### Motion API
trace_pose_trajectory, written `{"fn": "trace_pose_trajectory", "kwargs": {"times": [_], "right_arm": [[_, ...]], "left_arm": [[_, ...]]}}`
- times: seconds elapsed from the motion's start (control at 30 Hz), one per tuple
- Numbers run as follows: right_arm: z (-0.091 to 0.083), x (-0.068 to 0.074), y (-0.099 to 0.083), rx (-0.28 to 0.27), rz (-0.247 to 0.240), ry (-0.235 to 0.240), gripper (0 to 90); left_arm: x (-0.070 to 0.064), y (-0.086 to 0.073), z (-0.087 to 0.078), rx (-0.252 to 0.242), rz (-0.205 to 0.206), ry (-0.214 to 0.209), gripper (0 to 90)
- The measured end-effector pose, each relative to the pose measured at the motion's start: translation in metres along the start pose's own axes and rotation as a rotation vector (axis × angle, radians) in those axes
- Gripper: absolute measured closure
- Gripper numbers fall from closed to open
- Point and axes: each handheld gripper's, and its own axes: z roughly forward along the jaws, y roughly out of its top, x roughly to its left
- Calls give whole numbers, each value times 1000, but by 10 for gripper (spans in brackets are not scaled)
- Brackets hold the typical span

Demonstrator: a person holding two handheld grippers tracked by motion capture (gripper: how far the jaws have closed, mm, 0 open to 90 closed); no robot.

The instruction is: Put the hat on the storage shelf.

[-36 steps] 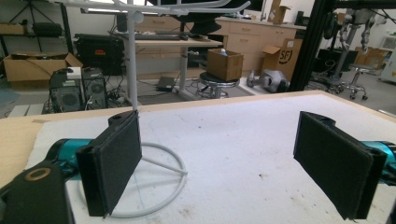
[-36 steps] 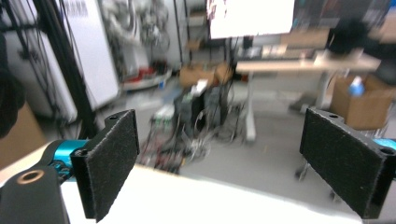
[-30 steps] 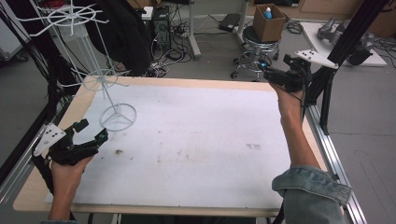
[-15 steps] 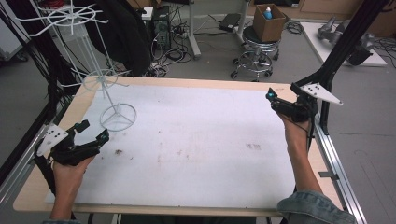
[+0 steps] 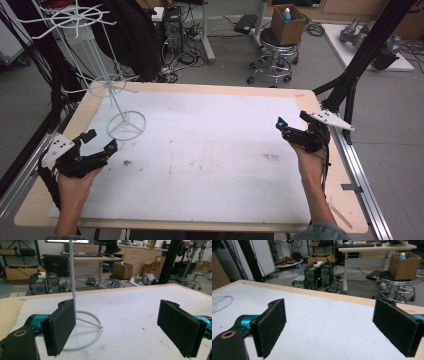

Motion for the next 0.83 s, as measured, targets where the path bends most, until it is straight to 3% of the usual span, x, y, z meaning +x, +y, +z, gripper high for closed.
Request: {"fn": "trace_pose_trajectory", "kwargs": {"times": [0.07, 0.2, 0.3, 0.57, 0.63, 0.83], "right_arm": [[-3, 4, -9, -51, -20, -39, 110], [-1, 4, -15, 47, -30, -2, 110], [-6, 10, -26, -28, -42, -40, 110], [-10, 12, -56, -3, -42, -35, 110], [-9, 11, -58, 27, -59, -35, 109], [-9, 17, -58, 39, -73, -18, 109]], "left_arm": [[0, 0, 0, -1, -1, -1, 154], [1, -1, 0, 2, -2, 0, 154], [2, -2, 0, 5, -1, 2, 154], [1, -7, 4, 26, 0, 1, 154], [0, -8, 5, 28, 0, 1, 154], [1, -10, 6, 36, 3, 4, 154]]}}
